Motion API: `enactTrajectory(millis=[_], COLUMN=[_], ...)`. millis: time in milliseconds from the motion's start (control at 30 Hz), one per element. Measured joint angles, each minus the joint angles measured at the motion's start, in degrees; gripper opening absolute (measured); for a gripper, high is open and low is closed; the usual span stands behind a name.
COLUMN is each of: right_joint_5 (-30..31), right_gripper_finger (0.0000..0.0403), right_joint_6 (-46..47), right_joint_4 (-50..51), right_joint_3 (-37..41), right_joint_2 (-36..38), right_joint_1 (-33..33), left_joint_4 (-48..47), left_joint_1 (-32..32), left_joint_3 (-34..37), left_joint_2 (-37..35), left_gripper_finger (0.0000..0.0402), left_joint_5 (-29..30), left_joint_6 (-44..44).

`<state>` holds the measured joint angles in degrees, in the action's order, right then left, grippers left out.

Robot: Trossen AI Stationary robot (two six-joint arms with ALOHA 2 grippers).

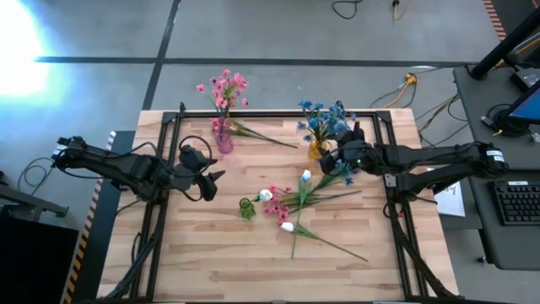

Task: Sort flowers into vase by color
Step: Put the bottom pink flowers into the pink vase

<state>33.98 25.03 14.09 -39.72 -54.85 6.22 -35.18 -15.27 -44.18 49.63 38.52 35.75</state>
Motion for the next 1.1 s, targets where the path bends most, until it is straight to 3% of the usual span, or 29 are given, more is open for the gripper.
enactTrajectory(millis=[300, 500, 867, 1100], right_joint_5=[-3.3, -5.4, -16.5, -17.5], right_gripper_finger=[0.0321, 0.032, 0.032, 0.032], right_joint_6=[4.9, 6.7, 16.6, 18.5], right_joint_4=[12.8, 13.6, 14.4, 18.9], right_joint_3=[-4.9, -5.0, -5.0, -9.4], right_joint_2=[0.0, 0.0, 0.6, 1.7], right_joint_1=[-0.3, -1.1, -1.1, -1.1], left_joint_4=[0.1, 0.2, 0.2, 0.1], left_joint_1=[0.0, 0.0, 0.0, 0.0], left_joint_3=[0.0, 0.0, 0.0, 0.0], left_joint_2=[0.2, 0.2, 0.3, 0.4], left_gripper_finger=[0.0211, 0.0211, 0.0211, 0.0211], left_joint_5=[0.0, 0.0, 0.0, 0.0], left_joint_6=[1.3, 0.9, -5.0, -6.8])
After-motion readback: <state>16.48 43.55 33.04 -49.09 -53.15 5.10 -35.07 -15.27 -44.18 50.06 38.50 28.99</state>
